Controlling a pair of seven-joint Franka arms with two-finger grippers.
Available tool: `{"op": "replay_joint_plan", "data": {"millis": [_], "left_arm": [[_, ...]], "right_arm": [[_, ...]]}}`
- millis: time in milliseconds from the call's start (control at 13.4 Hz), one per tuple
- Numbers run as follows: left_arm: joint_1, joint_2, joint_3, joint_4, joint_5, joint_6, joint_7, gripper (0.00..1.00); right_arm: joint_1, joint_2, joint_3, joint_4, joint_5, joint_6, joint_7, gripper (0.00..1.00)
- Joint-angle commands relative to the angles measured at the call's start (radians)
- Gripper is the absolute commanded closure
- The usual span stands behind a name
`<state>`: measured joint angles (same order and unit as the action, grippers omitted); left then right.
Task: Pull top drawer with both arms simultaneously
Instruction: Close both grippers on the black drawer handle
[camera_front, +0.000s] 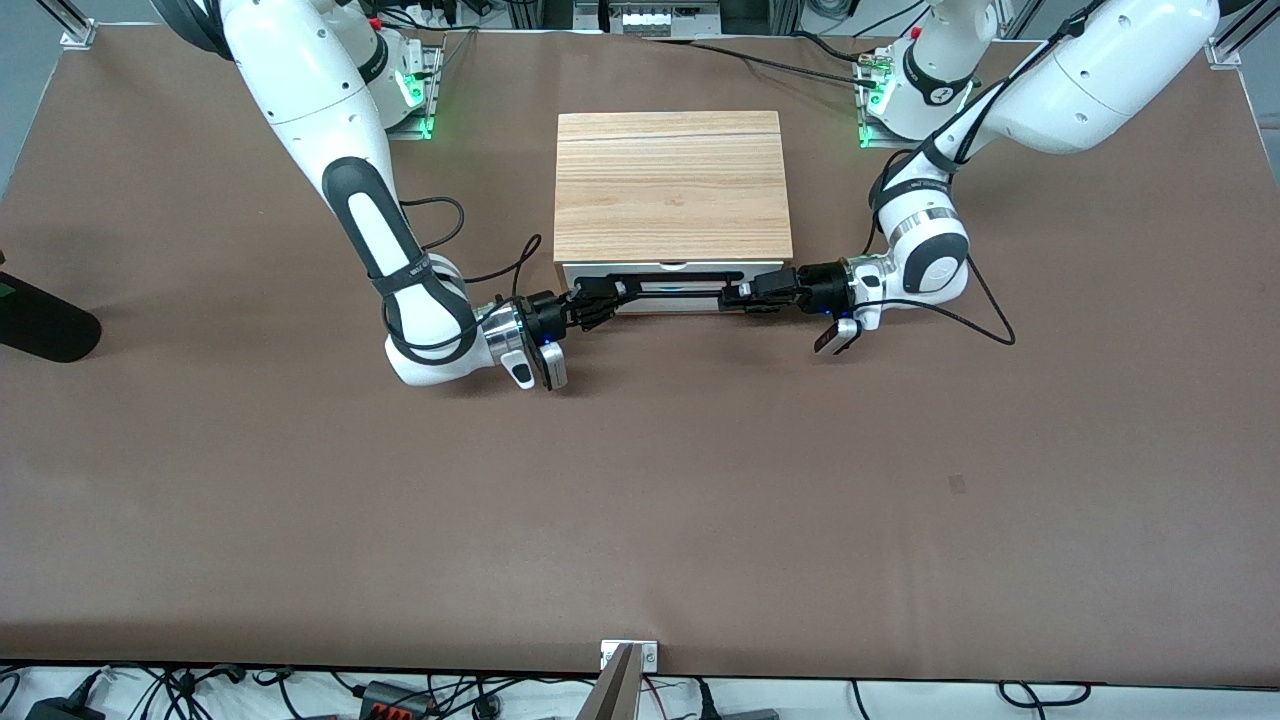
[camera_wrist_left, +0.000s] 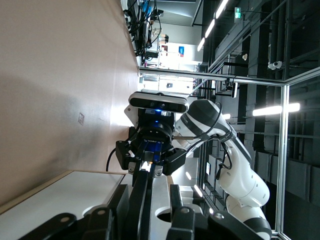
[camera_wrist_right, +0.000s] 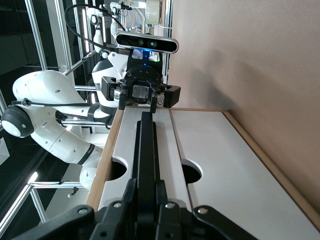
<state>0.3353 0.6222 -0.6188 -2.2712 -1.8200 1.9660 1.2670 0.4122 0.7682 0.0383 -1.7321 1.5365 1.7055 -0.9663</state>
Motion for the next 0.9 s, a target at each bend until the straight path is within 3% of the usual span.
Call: {"op": "replay_joint_plan", "data": {"millis": [0,449,823], "left_arm": [[0.013,-0.016,-0.013,-0.056,0.001,-0.01,0.052,0.6],[0.017,0.013,-0.013,-0.071,0.001,-0.016,0.106,0.57],[0.019,0.014,-0.013,-0.079,-0.007,-0.033,0.098,0.72]], "right_arm": [[-0.003,-0.018,-0.002,-0.007,0.008,0.023,0.008,1.0],[-0.004,-0.018,-0.002,-0.007,0.008,0.023,-0.002,1.0],[-0.006,-0.018,-0.002,-0.007,0.008,0.022,-0.003,1.0]]}}
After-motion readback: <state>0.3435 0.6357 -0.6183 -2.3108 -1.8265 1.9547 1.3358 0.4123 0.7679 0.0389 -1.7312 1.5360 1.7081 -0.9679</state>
